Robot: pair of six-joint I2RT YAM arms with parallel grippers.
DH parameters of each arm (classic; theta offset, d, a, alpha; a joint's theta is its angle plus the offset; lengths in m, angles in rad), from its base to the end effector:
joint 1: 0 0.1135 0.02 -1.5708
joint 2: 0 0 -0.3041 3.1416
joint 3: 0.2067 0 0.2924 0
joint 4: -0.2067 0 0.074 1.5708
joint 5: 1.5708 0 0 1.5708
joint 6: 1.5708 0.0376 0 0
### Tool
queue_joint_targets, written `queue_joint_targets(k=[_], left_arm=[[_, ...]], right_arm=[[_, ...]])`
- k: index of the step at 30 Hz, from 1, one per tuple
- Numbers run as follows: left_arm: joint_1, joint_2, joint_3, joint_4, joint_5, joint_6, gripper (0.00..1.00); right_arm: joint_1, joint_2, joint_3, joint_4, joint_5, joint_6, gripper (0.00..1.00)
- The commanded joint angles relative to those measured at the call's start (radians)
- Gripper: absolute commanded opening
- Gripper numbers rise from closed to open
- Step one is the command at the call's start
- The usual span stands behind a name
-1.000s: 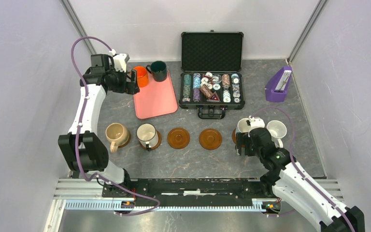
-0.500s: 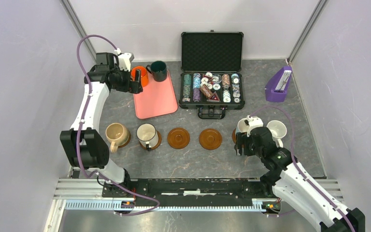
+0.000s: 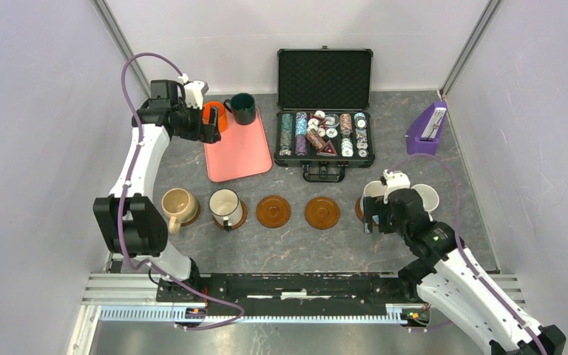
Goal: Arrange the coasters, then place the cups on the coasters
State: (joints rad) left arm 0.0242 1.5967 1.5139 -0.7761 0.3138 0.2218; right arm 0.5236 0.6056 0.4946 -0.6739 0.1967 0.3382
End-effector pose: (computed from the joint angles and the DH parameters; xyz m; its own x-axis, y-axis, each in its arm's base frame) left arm 0.3899 -0.0022 0.3705 -0.6991 0.1924 -0.6887 0.3407 0.9364 -0.0843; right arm 0.1245 0.0634 0.2362 -0.7004 -0.0286 -0.7132 -0.1465 0.9837 0.1044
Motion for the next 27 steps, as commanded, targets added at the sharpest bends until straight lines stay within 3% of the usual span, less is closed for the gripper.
queue_joint_targets(k=[1,8,16,19,23,27], left_arm=[[-0.012,0.013,0.049,0.006,-0.007,0.016,1.0],[-0.055,0.031,0.08,0.006,-0.008,0.017,1.0],[-0.056,0.091,0.227,-0.098,-0.021,0.031,1.0],[-0.051,0.183,0.377,-0.193,-0.021,0.119,1.0],[-0.028,0.385,0.693,-0.432,0.008,0.31,1.0],[0.072,0.561,0.928,-0.557,0.119,0.522,1.0]], right_arm=[[-0.002,-0.002,0.14,-0.028,0.046,-0.04,0.98],[-0.009,-0.015,0.269,-0.029,0.05,-0.137,0.98],[-0.013,0.063,0.347,0.126,0.081,-0.257,0.98],[-0.013,0.119,0.382,0.185,0.025,-0.325,0.98],[-0.014,0.176,0.414,0.247,-0.092,-0.45,0.98],[-0.038,0.242,0.479,0.26,-0.193,-0.512,0.98]])
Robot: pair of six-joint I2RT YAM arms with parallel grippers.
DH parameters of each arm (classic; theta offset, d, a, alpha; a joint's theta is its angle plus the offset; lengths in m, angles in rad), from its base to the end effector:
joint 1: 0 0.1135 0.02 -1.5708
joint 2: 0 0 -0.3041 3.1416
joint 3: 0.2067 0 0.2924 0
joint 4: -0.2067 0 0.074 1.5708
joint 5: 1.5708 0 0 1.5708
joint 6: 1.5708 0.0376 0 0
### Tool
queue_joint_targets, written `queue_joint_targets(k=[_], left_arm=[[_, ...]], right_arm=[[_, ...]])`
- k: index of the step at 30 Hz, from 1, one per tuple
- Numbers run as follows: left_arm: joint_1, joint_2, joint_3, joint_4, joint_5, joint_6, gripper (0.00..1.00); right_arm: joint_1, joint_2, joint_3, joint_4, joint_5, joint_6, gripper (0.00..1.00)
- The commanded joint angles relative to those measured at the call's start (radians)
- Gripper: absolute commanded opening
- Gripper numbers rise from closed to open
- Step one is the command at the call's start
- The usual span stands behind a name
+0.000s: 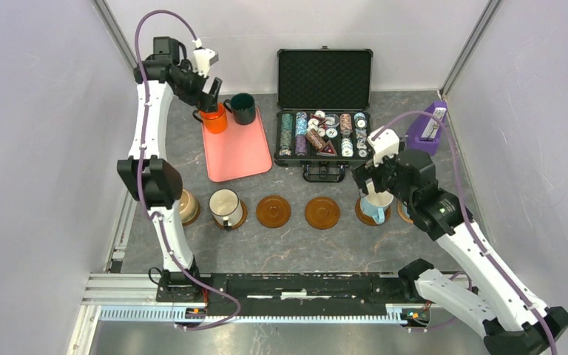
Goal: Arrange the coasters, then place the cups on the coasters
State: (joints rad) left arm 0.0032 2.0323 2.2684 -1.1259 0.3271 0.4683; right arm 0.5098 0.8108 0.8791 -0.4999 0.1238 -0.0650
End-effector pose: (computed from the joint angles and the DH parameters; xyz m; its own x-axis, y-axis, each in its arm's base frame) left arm 0.4887 -0.0105 0.4259 -0.6034 0.4255 -0.6745 0.5285 0.8467 0.0614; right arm 0.1707 0.0901 0.3668 -0.3393 -0.2635 -0.9030 -0.4093 0.9057 -0.1105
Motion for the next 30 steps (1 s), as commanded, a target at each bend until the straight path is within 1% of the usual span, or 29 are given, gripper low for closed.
queue_joint_targets(k=[1,4,5,7,12,14,17,22,26,30], left_arm=[[0.114,0.153,0.193,-0.215,0.13,0.33,1.0],[0.128,0.191,0.151,-0.213,0.105,0.535,0.99],[0.13,0.198,0.131,-0.197,0.09,0.581,0.99],[0.145,0.223,0.113,-0.159,0.079,0.633,0.98],[0.174,0.318,0.157,-0.146,0.021,0.803,0.94],[0.183,0.341,0.164,-0.116,0.014,0.838,0.94],[0.191,0.372,0.176,-0.069,0.033,0.853,0.94],[0.192,0.4,0.169,0.028,0.082,0.831,0.94],[0.192,0.401,0.116,0.169,0.089,0.819,0.93],[0.189,0.422,0.119,0.214,0.106,0.872,0.93]], right_arm=[[-0.036,0.056,0.112,0.084,-0.149,-0.113,0.98],[-0.086,0.11,0.163,0.082,-0.199,-0.1,0.98],[-0.105,0.138,0.188,0.077,-0.216,-0.094,0.98],[-0.132,0.184,0.231,0.071,-0.243,-0.084,0.98],[-0.184,0.271,0.296,0.068,-0.277,-0.062,0.98],[-0.197,0.296,0.314,0.065,-0.289,-0.057,0.98],[-0.215,0.333,0.344,0.064,-0.31,-0.045,0.98],[-0.236,0.385,0.386,0.054,-0.338,-0.037,0.98],[-0.241,0.415,0.409,0.043,-0.352,-0.038,0.98],[-0.243,0.434,0.415,0.048,-0.358,-0.033,0.98]])
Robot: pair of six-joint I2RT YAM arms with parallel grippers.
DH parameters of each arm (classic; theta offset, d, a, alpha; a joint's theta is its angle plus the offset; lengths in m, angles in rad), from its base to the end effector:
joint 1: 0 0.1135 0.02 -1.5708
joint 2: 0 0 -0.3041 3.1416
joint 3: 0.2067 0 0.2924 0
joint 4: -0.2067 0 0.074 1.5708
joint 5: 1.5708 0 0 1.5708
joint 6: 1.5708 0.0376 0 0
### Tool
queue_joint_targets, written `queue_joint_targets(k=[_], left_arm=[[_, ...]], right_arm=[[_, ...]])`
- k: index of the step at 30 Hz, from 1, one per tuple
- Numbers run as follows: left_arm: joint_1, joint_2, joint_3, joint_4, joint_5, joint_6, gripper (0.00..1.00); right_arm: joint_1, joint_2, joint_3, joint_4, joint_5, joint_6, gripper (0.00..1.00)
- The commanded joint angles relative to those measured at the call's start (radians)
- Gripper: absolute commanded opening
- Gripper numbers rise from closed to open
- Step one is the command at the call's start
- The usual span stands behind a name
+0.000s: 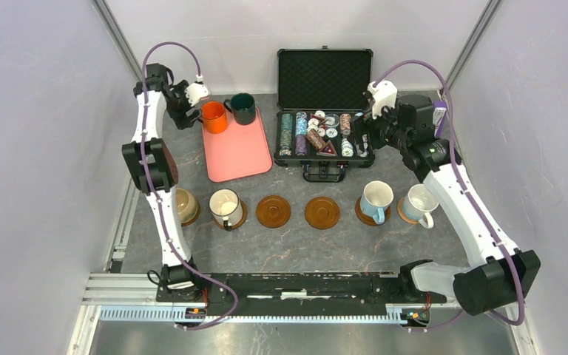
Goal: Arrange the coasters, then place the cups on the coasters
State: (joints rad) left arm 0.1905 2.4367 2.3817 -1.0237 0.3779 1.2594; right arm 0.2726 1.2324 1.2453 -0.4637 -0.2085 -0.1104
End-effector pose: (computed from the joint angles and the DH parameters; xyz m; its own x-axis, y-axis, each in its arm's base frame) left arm 0.5841 0.0985 0.2587 -0.2697 0.8490 -0.4543 0.8223 0.4486 0.3501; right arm 0.2908 0.0894 0.4158 -0.3683 -0.2149 -0.9046 -0.4864 0.8737 -0.0095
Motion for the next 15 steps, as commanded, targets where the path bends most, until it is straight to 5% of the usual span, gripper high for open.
queue_joint_targets(k=[1,15], left_arm=[[0.0,0.026,0.017,0.114,0.062,0.09,0.93],[-0.032,0.039,-0.023,0.03,0.081,0.227,0.85]], right_arm=[[-0.005,0.015,0.05,0.012,-0.025,0.012,0.98],[-0.018,0.01,0.028,0.009,-0.013,0.005,0.98]])
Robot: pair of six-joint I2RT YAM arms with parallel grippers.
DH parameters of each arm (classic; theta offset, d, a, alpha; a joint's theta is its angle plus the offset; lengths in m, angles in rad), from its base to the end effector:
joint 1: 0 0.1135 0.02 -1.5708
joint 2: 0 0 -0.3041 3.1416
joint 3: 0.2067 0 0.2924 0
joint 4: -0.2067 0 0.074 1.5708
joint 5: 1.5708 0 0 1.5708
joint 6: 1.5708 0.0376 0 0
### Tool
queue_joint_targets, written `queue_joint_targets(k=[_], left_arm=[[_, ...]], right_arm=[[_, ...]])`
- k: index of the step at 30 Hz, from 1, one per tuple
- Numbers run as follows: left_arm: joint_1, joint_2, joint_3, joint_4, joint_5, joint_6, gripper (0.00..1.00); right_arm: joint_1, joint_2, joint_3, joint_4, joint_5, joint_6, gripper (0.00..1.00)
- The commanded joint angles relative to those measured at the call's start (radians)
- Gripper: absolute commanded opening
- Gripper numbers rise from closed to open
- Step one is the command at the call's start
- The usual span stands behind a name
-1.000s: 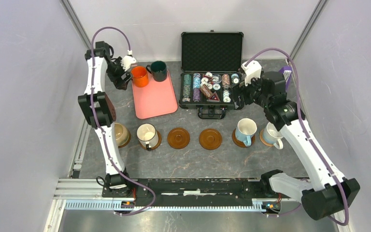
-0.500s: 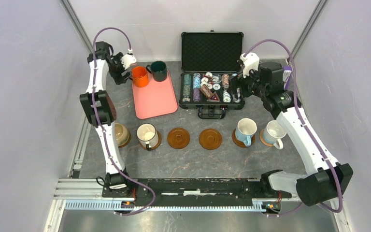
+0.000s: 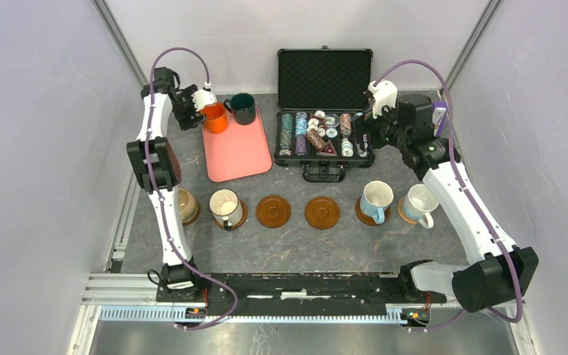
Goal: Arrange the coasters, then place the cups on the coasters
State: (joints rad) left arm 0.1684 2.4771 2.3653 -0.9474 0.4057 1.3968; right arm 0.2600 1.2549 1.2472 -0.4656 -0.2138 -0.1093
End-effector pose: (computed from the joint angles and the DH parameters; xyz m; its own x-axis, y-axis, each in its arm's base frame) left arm 0.5976 0.0865 0.2341 -0.1129 0.8987 -0.4237 0.8530 0.3064 0.4226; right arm 0.2982 0.0876 0.4099 -0.3906 -0.2142 -0.8953 -0.4792 0.8777 -0.0009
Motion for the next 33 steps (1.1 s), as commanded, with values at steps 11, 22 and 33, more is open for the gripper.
queue_joint_targets(k=[11,22,33], left_arm=[[-0.013,-0.139,-0.141,-0.09,0.101,-0.021,0.66],[-0.072,-0.228,-0.258,0.043,0.001,-0.483,0.62],[-0.086,-0.175,-0.233,0.073,-0.067,-0.582,0.65]], right_arm=[[-0.011,-0.044,-0.019,0.032,-0.023,0.021,0.98],[-0.012,-0.072,-0.065,0.064,-0.037,0.042,0.98],[-0.013,-0.081,-0.056,0.051,-0.037,0.041,0.98]])
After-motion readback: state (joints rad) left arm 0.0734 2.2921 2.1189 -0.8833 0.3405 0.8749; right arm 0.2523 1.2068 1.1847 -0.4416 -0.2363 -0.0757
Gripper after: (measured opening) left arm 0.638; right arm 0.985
